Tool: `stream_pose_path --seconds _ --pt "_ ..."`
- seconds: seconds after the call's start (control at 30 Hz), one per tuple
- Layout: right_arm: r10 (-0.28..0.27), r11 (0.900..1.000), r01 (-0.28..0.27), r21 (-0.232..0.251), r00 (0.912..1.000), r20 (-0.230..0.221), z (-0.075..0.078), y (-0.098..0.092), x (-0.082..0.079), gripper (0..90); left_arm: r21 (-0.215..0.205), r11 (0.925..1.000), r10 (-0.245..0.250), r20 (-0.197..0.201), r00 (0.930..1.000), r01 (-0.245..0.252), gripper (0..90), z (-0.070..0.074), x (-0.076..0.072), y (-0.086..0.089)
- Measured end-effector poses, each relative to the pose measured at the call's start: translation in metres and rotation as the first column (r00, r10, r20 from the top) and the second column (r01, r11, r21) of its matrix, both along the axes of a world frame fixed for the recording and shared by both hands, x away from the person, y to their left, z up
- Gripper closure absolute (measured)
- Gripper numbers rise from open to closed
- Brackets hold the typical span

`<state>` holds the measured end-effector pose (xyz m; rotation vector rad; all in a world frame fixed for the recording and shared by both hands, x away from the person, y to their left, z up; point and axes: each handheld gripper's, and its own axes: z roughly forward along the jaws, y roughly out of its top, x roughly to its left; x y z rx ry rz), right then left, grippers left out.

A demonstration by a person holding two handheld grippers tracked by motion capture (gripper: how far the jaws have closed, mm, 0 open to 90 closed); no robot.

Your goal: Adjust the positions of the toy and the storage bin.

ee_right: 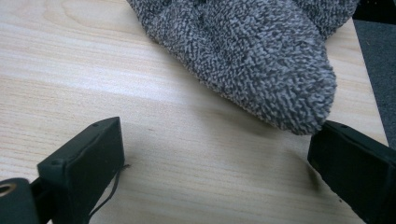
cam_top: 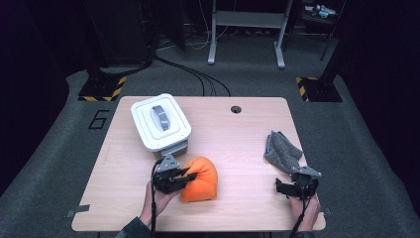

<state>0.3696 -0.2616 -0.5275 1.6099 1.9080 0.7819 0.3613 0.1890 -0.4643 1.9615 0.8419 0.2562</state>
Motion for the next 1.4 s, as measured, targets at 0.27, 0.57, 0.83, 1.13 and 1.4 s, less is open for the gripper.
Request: stream_pose_path --seconds 0.27,0.57,0.83,1.13,1.4 --pt "-0.002 1.000 0.002 0.001 1.0000 -0.001 0.000 0.000 0.000 3.0 0.002 0.9996 0.029 0.004 0.9996 -0.029 71.0 -0.001 -0.014 0.020" --pt "-0.001 1.000 0.001 0.001 1.0000 -0.002 0.000 0.000 0.000 3.0 0.013 0.9969 0.078 0.009 0.9969 -0.078 71.0 -0.002 -0.031 0.049" --pt "-0.002 1.000 0.002 0.001 1.0000 -0.001 0.000 0.000 0.000 3.0 0.013 0.9890 0.148 0.012 0.9890 -0.148 71.0 -0.004 -0.041 0.071" --pt "-0.003 1.000 0.003 0.002 1.0000 0.002 0.000 0.000 0.000 3.0 -0.003 0.9766 0.215 0.004 0.9766 -0.215 70.8 -0.005 -0.050 0.093" --pt "-0.003 1.000 0.003 0.001 1.0000 0.001 0.000 0.000 0.000 3.1 0.000 0.9548 0.297 0.024 0.9545 -0.297 70.5 -0.005 -0.054 0.114"
